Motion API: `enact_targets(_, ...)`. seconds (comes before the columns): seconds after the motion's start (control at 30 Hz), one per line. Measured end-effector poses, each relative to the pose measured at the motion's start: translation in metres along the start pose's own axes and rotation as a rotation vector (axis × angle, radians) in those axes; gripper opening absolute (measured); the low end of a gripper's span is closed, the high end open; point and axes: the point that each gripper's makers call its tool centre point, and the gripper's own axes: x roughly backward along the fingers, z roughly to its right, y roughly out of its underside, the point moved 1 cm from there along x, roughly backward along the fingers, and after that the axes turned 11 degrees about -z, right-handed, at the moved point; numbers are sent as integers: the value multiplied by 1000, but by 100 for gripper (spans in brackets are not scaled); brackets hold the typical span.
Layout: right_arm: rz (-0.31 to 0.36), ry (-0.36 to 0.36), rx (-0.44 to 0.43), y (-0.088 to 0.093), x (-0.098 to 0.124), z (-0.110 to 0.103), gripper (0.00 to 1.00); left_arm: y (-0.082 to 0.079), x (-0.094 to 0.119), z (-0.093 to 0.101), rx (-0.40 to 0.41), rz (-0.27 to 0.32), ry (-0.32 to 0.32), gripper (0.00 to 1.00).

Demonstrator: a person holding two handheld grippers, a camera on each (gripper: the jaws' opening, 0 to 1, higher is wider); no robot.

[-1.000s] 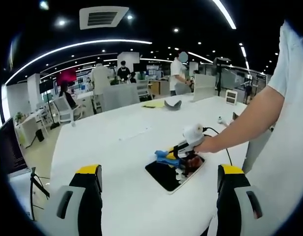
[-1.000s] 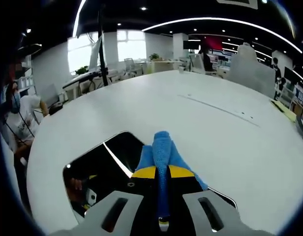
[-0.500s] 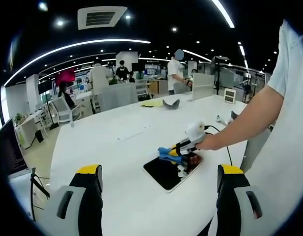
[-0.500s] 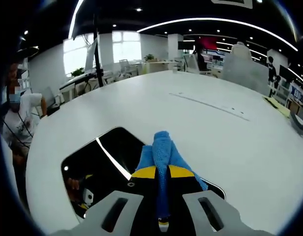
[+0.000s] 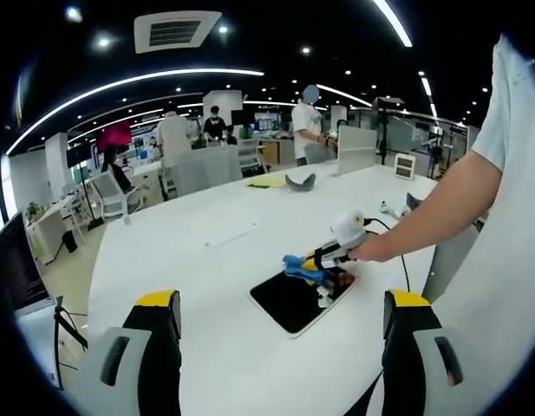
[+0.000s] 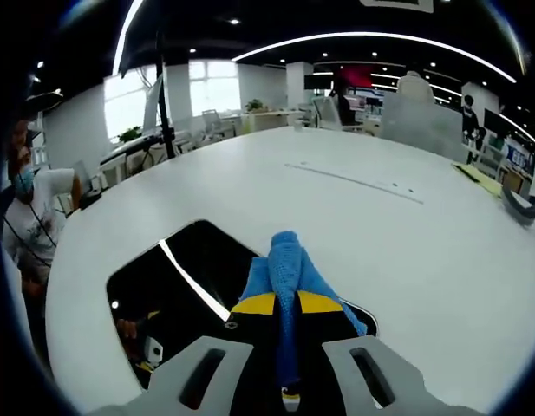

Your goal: Wipe the mirror surface with the cleaning cloth until all visible marks leave the cleaned area.

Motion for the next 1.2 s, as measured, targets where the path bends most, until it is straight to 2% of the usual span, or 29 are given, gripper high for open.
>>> enact_targets(0.8,25,39,-51,21,18,19,3,1,-6,23,-43,-26,42,98)
enact_targets(1.2,29,63,-78,29,27,21,3,-4,-6,25,-30,0,55,99)
